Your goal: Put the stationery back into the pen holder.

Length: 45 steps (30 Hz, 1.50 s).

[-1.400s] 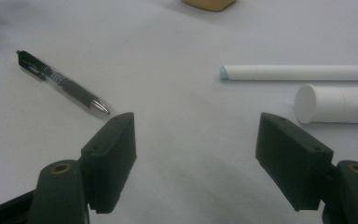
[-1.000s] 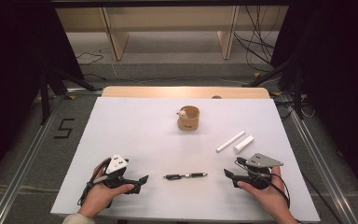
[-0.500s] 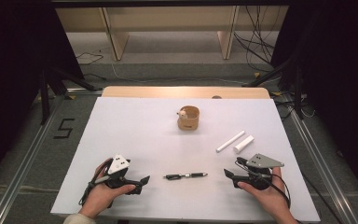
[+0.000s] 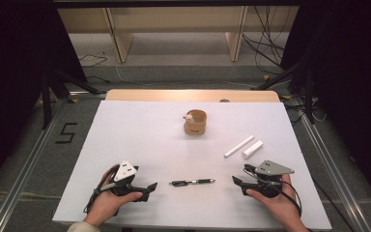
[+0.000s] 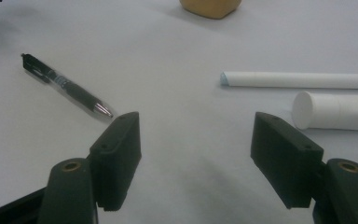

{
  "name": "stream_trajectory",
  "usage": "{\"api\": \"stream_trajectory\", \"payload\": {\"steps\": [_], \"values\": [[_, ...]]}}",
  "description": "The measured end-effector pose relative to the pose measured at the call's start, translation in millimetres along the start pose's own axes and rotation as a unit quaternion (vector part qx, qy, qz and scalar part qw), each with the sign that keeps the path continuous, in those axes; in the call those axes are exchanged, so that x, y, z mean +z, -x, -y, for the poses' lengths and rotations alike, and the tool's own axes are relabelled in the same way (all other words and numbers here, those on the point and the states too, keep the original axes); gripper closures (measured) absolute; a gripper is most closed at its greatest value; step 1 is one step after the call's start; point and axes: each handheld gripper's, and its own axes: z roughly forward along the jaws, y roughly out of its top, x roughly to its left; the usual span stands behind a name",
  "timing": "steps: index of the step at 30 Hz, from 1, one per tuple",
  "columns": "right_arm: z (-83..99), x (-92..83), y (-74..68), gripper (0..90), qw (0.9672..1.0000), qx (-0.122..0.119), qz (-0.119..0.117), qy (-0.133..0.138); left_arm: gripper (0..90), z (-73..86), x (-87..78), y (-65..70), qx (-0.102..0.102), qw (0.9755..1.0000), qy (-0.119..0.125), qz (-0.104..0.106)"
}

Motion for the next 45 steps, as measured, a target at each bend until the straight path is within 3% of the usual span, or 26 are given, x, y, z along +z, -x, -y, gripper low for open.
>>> {"api": "stream_trajectory", "payload": {"steps": [4,12,21,32,36,45], "values": [[-1.3,-0.9,4.3,35.2,0.9999,0.007,0.015,0.002,9.1,0.7,0.1,-0.4,-0.003,1.0,0.0,-0.001],[-2.2,3.3,3.6,36.1,0.9999,0.006,0.013,-0.005,16.0,-1.1,2.3,2.5,-0.008,0.9998,0.006,0.016],[-0.6,3.4,2.7,35.1,0.9999,0.008,0.011,-0.003,22.8,-7.3,13.0,18.5,0.022,0.9985,0.001,0.05],[-0.2,4.4,1.9,35.0,0.9999,0.01,0.005,-0.003,32.4,-22.6,29.9,33.5,0.07,0.9943,0.001,0.081],[-0.1,4.6,1.9,34.9,0.9999,0.011,0.005,-0.005,35.9,-27.5,36.9,39.2,0.089,0.9912,-0.007,0.097],[-0.3,4.7,1.7,34.9,0.9999,0.01,0.004,-0.003,42.8,-42.7,58.4,52.0,0.146,0.9809,-0.04,0.122]]}}
